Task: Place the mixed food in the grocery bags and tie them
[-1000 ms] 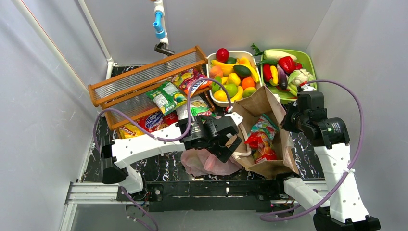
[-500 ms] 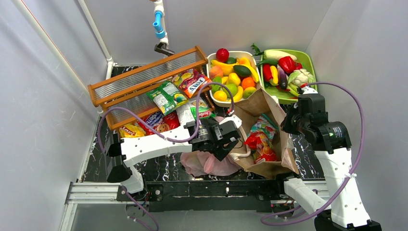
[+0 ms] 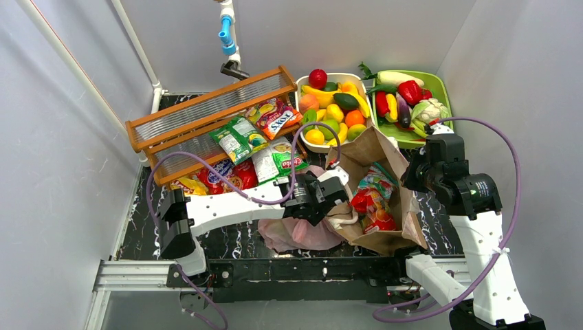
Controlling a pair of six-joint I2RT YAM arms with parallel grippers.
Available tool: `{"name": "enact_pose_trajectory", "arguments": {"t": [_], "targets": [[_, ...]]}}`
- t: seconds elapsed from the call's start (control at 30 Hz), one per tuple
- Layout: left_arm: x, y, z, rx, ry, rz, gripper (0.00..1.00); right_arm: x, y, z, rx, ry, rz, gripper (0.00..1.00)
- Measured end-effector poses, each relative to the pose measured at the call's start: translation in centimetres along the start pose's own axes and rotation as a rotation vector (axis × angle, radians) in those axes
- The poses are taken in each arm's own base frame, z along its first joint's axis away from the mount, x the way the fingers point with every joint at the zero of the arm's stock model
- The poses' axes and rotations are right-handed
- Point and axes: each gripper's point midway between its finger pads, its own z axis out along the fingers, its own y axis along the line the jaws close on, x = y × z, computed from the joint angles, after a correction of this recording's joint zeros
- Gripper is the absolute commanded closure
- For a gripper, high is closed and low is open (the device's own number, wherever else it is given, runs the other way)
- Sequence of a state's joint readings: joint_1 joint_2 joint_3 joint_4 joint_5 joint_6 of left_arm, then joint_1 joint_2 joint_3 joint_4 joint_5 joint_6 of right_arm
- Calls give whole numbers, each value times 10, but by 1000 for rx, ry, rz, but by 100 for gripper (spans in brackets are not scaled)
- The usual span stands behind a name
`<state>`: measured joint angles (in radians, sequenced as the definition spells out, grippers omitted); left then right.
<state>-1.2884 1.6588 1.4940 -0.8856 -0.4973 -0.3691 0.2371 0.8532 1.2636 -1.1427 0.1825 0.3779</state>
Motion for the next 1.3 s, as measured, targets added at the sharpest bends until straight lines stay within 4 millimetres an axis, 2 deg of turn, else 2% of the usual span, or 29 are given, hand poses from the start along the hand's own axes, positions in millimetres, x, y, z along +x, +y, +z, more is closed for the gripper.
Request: {"name": "enact_pose_trajectory", "arguments": {"t": [0.1,0.2,0.23,0.43,0.6,0.97,1.3], "targets": [[0,-3,7,-4,5,-1,79,0,0,0,0,0,0,99],[-1,-1,10,-10,8,2,98,0,0,0,0,-1,0,99],[-1,0,10,-15,8,1,100,0,0,0,0,-1,0,99],[1,11,10,-61,14,0,100,0,0,0,-1,-2,0,99],[4,25,1,-98,16,-10,100,0,0,0,-1,-2,0,99],[-19,63,-60,-116,-98,-128,100,-1,1,0,-8,-6,1,99],[-42,84,-119,-45,-215,-249,100,1,5,0,-31,4,2,99]]}}
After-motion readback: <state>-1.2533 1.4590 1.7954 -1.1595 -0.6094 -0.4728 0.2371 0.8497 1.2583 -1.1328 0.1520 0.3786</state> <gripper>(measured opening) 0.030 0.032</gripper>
